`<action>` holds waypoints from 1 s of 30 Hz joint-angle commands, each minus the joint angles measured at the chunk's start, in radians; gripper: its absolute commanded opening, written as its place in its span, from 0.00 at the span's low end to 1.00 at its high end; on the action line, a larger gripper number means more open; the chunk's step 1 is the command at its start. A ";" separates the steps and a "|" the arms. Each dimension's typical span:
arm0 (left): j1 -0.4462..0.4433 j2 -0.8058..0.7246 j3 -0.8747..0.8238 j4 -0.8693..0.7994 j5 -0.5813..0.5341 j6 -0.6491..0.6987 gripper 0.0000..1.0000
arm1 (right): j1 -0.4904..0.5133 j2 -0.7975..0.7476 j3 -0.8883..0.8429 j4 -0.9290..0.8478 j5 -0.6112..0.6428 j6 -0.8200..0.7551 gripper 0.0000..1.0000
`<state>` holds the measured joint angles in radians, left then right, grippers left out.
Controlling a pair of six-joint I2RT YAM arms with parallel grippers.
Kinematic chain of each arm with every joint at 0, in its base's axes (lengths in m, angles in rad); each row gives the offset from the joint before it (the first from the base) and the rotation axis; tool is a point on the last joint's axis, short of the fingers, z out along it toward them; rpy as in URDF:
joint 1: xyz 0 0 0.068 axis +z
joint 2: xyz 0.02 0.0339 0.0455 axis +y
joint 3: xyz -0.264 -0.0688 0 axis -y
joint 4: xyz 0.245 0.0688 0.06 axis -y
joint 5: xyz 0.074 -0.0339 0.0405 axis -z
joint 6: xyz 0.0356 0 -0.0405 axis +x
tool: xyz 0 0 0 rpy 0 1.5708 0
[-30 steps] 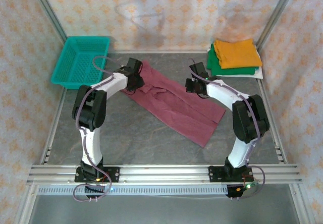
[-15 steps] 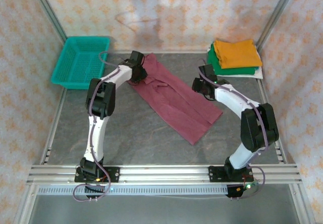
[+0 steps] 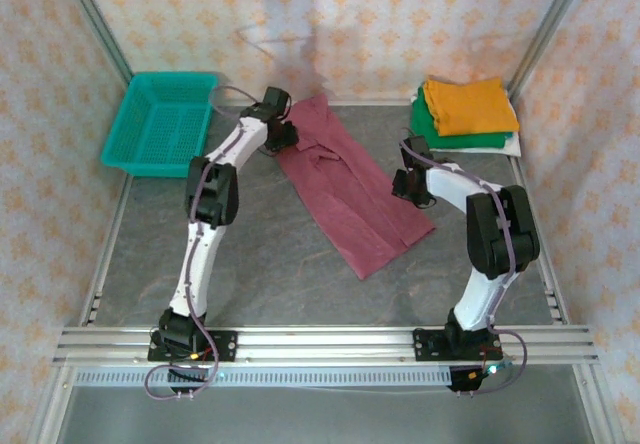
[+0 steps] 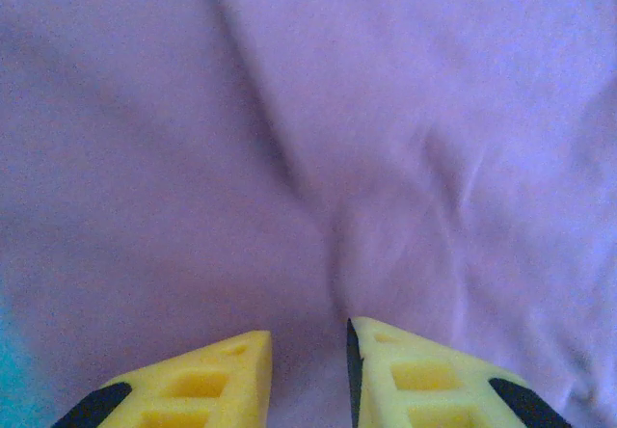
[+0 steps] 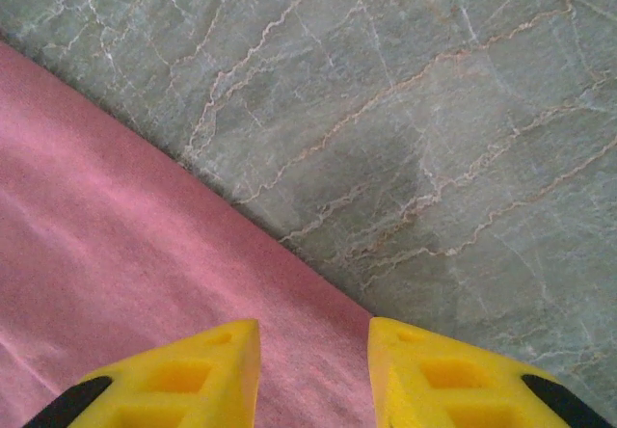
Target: Fold and stack the t-shirts
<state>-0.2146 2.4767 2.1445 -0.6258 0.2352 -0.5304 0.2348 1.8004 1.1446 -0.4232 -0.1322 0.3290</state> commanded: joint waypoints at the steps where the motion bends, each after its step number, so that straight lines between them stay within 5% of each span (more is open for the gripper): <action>1: 0.011 -0.371 -0.381 0.237 -0.085 -0.075 0.29 | 0.003 0.048 -0.004 -0.056 -0.036 -0.014 0.33; 8: 0.009 -0.728 -0.855 0.349 -0.157 -0.106 0.29 | 0.045 -0.007 -0.116 -0.022 -0.158 0.003 0.30; 14: 0.011 -0.825 -1.001 0.320 -0.218 -0.066 0.30 | 0.207 -0.024 -0.207 -0.004 -0.262 0.133 0.30; 21: 0.020 -0.714 -0.866 0.255 -0.233 0.010 0.31 | 0.458 -0.072 -0.191 0.052 -0.329 0.305 0.30; 30: 0.012 -0.339 -0.391 0.120 -0.147 0.087 0.32 | 0.372 -0.202 -0.085 -0.023 -0.157 0.250 0.36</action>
<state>-0.2020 2.0407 1.6470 -0.4129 0.0586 -0.4923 0.6460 1.6562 1.0000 -0.4076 -0.3962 0.5976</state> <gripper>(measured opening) 0.318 0.355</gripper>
